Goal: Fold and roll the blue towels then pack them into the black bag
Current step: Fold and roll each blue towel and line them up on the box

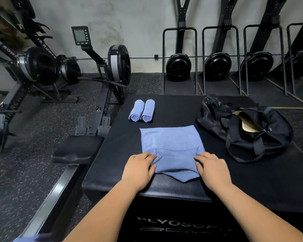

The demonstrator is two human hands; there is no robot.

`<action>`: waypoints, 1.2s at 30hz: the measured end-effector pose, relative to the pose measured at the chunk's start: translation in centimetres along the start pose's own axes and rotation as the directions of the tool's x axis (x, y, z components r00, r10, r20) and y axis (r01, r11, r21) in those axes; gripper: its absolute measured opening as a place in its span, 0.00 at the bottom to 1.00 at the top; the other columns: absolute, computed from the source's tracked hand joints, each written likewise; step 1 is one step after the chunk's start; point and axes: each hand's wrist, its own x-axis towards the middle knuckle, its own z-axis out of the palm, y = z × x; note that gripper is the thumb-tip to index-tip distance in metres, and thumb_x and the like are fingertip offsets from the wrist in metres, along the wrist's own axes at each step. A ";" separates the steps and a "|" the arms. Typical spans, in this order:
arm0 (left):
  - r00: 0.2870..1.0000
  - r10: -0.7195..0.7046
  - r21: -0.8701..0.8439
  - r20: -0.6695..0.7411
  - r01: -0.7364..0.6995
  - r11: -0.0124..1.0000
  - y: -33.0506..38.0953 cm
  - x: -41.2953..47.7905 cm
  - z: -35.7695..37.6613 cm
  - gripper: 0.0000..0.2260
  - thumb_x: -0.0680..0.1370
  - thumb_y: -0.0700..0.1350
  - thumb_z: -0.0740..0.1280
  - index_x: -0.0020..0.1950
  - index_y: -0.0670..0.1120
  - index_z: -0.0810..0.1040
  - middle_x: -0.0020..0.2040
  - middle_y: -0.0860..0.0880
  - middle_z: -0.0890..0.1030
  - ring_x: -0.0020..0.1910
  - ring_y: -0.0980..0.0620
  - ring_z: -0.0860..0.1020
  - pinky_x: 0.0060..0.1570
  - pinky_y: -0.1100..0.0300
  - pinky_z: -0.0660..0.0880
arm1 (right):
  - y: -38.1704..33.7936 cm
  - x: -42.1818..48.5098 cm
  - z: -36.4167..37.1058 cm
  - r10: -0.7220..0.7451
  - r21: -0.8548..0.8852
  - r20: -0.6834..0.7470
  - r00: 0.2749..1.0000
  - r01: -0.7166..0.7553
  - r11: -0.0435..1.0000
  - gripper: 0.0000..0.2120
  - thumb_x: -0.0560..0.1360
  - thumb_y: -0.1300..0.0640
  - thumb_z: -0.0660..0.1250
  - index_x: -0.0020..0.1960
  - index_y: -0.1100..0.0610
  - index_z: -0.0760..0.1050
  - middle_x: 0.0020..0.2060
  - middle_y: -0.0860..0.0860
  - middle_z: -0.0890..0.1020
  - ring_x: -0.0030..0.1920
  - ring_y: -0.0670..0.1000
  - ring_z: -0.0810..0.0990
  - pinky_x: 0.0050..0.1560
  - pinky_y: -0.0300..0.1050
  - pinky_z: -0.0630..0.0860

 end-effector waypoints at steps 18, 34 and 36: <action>0.998 -0.066 -0.110 -0.018 0.063 0.992 1.6 -6.2 -4.4 0.15 0.82 0.58 0.61 0.41 0.51 0.75 0.31 0.53 0.75 0.32 0.47 0.73 0.35 0.52 0.68 | -0.4 -7.2 -2.7 -0.045 0.090 -0.102 0.994 0.054 0.995 0.17 0.72 0.44 0.59 0.33 0.48 0.83 0.32 0.44 0.81 0.27 0.54 0.71 0.42 0.49 0.73; 0.890 -0.220 -0.659 0.400 0.446 0.606 1.1 -1.5 -5.0 0.17 0.79 0.40 0.70 0.59 0.61 0.83 0.38 0.53 0.78 0.35 0.54 0.72 0.35 0.65 0.70 | 0.4 -1.8 -5.5 0.115 0.378 0.414 0.903 -0.286 0.881 0.05 0.74 0.43 0.74 0.40 0.40 0.83 0.36 0.36 0.85 0.45 0.39 0.83 0.46 0.38 0.77; 0.870 -0.229 -0.686 0.436 0.486 0.541 0.5 -1.2 -4.8 0.11 0.78 0.46 0.75 0.58 0.59 0.84 0.36 0.54 0.76 0.37 0.55 0.73 0.41 0.63 0.71 | 0.6 -1.7 -5.3 0.098 0.330 0.429 0.898 -0.257 0.908 0.11 0.69 0.36 0.77 0.44 0.41 0.83 0.35 0.40 0.84 0.43 0.41 0.82 0.43 0.44 0.78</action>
